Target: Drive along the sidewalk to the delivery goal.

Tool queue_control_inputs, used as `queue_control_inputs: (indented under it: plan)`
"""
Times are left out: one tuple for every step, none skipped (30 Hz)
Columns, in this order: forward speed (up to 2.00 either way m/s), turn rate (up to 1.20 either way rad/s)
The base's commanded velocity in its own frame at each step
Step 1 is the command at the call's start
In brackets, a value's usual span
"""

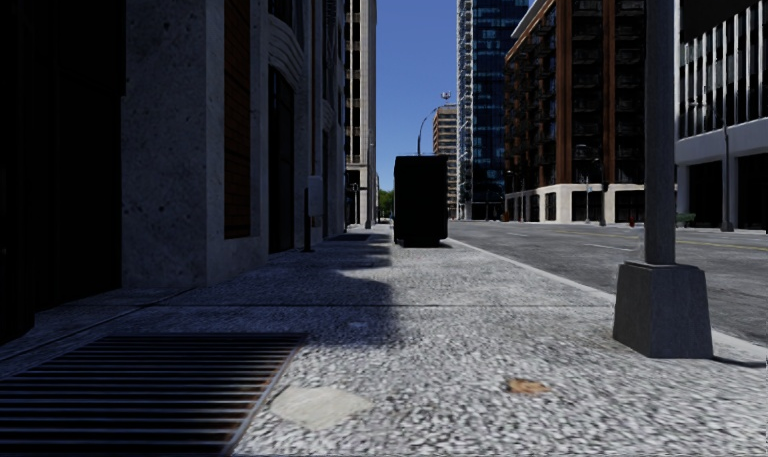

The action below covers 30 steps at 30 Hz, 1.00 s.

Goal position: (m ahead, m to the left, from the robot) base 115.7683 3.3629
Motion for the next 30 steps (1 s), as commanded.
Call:
queue_control_inputs:
  plan:
    - [2.00, 0.00]
    - [2.00, 0.00]
    - [2.00, 0.00]
    - [2.00, 0.00]
    - [2.00, 0.00]
    - [2.00, 0.00]
    - [2.00, 0.00]
    - [2.00, 0.00]
    - [2.00, 0.00]
    - [2.00, 0.00]
    - [2.00, 0.00]
    - [2.00, 0.00]
    - [2.00, 0.00]
    - [2.00, 0.00]
    - [2.00, 0.00]
    - [2.00, 0.00]
    - [2.00, 0.00]
    - [2.00, 0.00]
    - [2.00, 0.00]
    - [2.00, 0.00]
    - [2.00, 0.00]
    - [2.00, 0.00]
    - [2.00, 0.00]
    - [2.00, 0.00]
    - [2.00, 0.00]
    - [2.00, 0.00]
    - [2.00, 0.00]
    - [2.00, 0.00]
    - [2.00, 0.00]
    - [2.00, 0.00]
